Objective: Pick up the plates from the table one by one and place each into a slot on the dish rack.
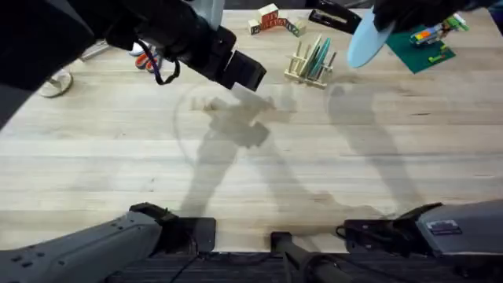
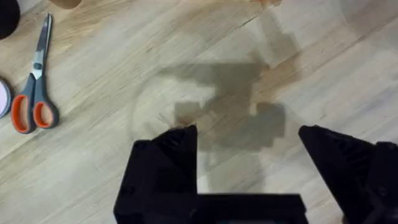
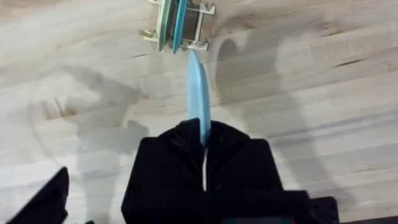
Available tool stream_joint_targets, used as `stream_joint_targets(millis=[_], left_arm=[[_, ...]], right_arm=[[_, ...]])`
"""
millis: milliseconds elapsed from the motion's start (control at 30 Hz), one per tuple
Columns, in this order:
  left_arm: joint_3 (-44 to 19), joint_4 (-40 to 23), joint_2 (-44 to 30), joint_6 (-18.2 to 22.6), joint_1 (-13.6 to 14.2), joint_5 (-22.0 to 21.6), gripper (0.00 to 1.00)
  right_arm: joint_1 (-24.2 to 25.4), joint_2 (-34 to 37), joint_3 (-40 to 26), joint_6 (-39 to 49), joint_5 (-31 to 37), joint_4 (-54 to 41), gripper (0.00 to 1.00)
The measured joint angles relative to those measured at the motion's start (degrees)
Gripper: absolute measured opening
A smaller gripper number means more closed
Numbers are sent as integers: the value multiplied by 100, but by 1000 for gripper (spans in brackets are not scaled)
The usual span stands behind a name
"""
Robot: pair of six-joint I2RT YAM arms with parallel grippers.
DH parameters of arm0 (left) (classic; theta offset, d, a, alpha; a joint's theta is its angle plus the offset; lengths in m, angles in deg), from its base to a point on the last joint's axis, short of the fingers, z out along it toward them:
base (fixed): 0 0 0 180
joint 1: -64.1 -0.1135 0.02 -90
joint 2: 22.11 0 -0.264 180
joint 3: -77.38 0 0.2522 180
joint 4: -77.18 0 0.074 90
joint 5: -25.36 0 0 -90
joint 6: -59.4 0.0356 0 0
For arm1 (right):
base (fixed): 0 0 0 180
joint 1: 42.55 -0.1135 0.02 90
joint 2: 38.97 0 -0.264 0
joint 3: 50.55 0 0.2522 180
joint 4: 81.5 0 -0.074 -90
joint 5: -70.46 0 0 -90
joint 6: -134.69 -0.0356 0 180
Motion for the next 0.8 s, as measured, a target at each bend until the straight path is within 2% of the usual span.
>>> stream_joint_targets(millis=[300, 800], left_arm=[[0, 2, 0, 0, 0, 0, 994], [0, 37, 0, -2, 0, 0, 993]], right_arm=[[-181, 808, -799, -569, 194, -36, 32], [-222, 1170, -866, -1169, 225, 273, 32]])
